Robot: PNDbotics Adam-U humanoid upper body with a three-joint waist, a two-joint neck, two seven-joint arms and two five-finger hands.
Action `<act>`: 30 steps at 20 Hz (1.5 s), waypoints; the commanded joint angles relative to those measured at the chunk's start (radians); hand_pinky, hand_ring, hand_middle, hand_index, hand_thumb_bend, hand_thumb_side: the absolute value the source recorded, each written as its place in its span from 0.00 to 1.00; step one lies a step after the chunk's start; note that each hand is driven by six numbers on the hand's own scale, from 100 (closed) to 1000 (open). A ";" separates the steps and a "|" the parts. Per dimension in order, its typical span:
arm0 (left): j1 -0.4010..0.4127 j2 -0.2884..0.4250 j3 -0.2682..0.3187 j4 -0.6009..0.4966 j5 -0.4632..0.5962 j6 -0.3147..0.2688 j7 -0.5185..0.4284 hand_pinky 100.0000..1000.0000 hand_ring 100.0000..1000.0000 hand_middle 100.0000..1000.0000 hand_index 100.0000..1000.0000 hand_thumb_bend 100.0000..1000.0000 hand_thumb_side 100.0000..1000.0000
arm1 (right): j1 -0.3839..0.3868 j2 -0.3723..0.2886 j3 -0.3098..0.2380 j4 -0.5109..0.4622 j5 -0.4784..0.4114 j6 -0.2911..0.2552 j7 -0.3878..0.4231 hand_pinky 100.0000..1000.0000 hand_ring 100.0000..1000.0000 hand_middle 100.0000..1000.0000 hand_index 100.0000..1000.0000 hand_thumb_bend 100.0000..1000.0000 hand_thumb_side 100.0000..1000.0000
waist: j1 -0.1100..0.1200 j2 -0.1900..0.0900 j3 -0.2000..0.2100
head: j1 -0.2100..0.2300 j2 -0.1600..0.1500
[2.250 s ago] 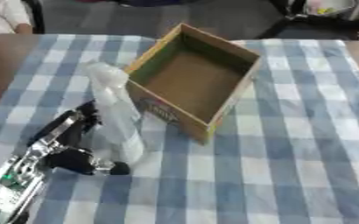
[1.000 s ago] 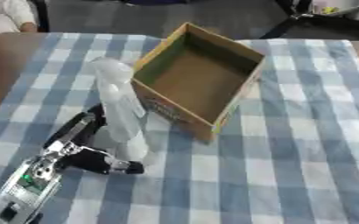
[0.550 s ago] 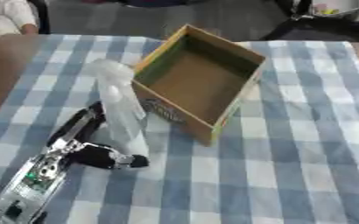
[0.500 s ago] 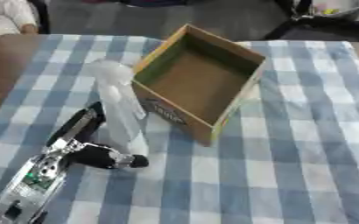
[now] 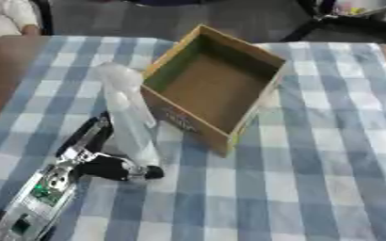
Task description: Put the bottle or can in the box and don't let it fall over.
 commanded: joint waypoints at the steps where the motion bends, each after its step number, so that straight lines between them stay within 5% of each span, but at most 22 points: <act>1: -0.018 0.003 0.001 -0.004 -0.012 0.002 -0.004 1.00 0.60 0.75 0.88 0.93 0.05 | -0.011 -0.010 -0.002 -0.010 0.006 -0.003 0.003 0.76 0.89 1.00 0.85 0.00 0.72 | 0.000 -0.014 -0.002 | 0.003 -0.016; 19: -0.029 -0.018 -0.013 0.047 -0.039 -0.010 -0.003 1.00 0.59 0.73 0.78 0.87 0.04 | -0.013 -0.003 -0.002 -0.007 0.009 -0.002 0.006 0.76 0.89 1.00 0.86 0.00 0.72 | -0.002 -0.009 -0.003 | 0.006 -0.022; 30: -0.028 -0.023 -0.015 0.051 -0.004 -0.008 0.029 1.00 0.58 0.70 0.61 0.54 0.00 | -0.013 0.000 -0.003 -0.002 0.012 -0.001 0.008 0.76 0.89 1.00 0.86 0.00 0.73 | -0.002 -0.009 -0.003 | 0.007 -0.023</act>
